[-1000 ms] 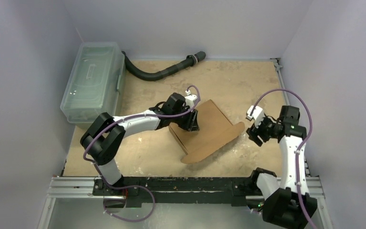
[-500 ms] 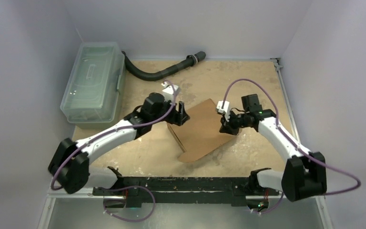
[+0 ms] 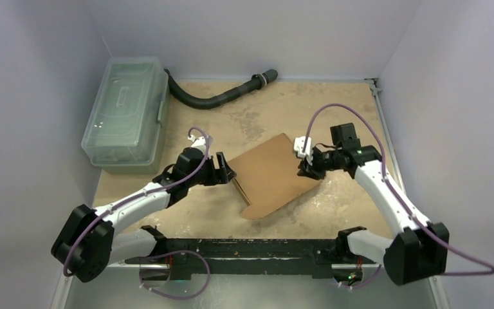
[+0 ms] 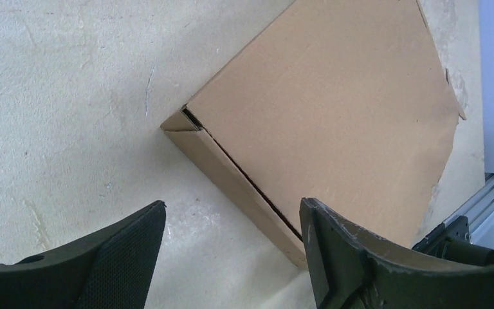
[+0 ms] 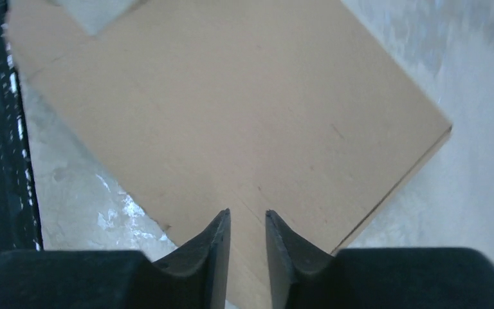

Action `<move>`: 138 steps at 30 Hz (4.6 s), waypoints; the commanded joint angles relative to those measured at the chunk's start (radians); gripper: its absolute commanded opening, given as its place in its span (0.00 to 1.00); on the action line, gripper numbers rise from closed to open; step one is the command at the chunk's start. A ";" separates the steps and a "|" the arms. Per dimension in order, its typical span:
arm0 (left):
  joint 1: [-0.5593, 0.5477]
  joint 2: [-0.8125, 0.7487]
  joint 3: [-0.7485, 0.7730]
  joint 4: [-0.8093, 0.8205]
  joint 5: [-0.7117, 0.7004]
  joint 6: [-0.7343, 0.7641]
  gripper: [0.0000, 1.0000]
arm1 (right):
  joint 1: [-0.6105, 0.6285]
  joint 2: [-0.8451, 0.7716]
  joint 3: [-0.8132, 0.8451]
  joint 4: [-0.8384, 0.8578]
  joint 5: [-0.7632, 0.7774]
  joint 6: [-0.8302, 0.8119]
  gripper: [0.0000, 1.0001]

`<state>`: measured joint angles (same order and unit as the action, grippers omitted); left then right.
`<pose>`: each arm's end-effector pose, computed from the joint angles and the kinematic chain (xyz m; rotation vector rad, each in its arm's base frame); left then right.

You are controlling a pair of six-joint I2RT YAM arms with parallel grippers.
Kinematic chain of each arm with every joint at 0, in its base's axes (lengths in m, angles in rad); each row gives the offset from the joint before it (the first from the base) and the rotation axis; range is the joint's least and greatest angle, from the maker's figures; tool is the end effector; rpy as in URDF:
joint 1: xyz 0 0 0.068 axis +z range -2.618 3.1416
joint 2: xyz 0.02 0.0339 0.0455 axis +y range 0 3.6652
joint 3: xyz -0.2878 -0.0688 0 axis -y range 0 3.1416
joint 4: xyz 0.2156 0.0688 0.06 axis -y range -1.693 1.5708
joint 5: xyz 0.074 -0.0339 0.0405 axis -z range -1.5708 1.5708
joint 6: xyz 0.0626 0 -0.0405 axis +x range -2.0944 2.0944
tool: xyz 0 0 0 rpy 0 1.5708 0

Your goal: Fold the paper box

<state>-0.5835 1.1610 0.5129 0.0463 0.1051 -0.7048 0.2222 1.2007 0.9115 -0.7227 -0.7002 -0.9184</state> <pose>0.1848 -0.1299 0.2180 -0.0757 2.2953 -0.8221 0.1904 0.0844 0.2745 -1.4647 1.8310 0.5722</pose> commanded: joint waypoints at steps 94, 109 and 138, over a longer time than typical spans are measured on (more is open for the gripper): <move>0.206 0.936 0.846 0.018 0.448 0.455 0.71 | -0.141 0.590 -0.496 2.017 -0.191 1.919 0.75; 0.198 0.861 0.656 0.172 0.500 0.312 0.62 | -0.141 0.661 -0.484 2.031 -0.118 1.887 0.26; 0.208 0.610 0.432 0.379 0.406 0.103 0.76 | -0.203 0.621 -0.443 1.813 -0.121 1.753 0.00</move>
<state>-0.3775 1.8858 0.9539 0.4122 0.5442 -0.5716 0.0322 1.8534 0.4545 1.1458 -0.8787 0.9516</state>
